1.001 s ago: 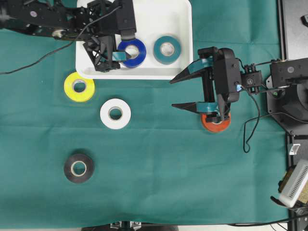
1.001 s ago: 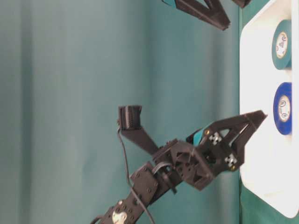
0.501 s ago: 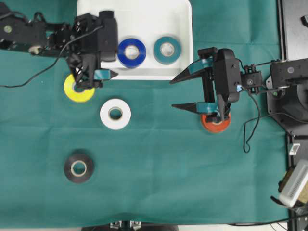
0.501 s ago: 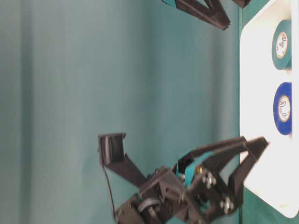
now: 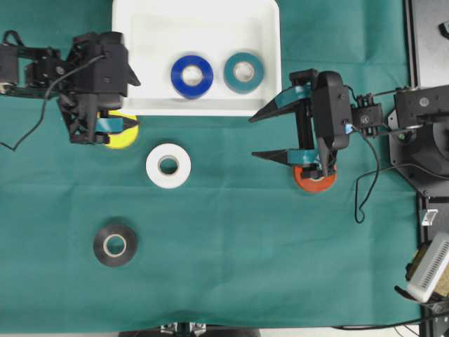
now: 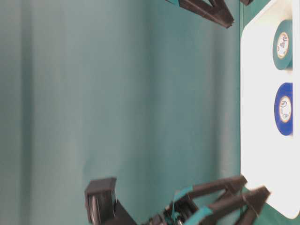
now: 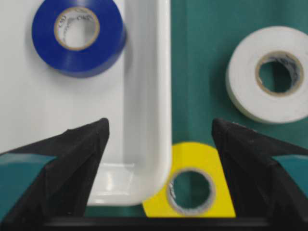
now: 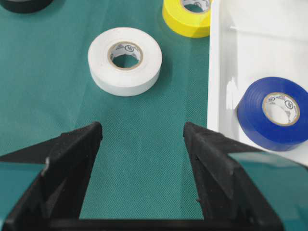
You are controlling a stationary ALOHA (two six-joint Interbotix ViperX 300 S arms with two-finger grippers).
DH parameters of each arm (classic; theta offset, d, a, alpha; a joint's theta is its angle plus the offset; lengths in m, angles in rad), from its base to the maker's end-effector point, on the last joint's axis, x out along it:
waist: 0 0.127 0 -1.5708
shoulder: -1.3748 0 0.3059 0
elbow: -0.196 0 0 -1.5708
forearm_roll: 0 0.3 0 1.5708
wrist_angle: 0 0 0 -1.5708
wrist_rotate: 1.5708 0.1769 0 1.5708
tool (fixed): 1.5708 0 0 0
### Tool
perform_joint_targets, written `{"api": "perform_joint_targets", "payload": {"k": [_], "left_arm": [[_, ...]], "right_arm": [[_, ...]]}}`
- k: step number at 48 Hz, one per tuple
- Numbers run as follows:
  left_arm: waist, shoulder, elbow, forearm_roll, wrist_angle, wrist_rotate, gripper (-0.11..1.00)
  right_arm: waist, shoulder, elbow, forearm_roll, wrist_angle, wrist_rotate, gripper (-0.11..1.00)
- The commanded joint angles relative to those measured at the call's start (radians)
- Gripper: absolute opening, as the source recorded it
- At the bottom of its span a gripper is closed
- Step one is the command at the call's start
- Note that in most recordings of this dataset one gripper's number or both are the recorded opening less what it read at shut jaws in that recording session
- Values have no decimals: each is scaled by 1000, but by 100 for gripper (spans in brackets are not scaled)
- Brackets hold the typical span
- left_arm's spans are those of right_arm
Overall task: Put the tape alternately from left to right into the white case.
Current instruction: 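Release the blue roll in the tray and withdraw the left gripper, then move the right gripper over the white tape roll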
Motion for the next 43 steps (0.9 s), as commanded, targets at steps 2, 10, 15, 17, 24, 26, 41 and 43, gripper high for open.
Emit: {"api": "perform_joint_targets", "payload": {"k": [2,10,15,17,24,26,41,43], "left_arm": [[-21,-46,28,0,-43,0,84],[-57,-84,78,0,-77,-3,84],[-71,-106,101,0,-92,-5,84],[-71,-112,107,0,-100,-6,84],[-74,-112,114,0,-126,-8,84],[-72,-110,114,-2,-129,-8,84],[-74,-106,117,0,-130,-8,84],[-72,-104,117,-2,-132,-8,84]], "right_arm": [[3,-6,-9,2,-9,2,72],[3,-6,-9,2,-9,0,72],[3,-6,-8,2,-9,0,72],[3,-6,-8,2,-9,0,72],[3,0,-8,2,-9,0,72],[3,3,-8,2,-9,0,72],[5,43,-26,2,-28,2,72],[8,51,-32,2,-34,2,72]]}}
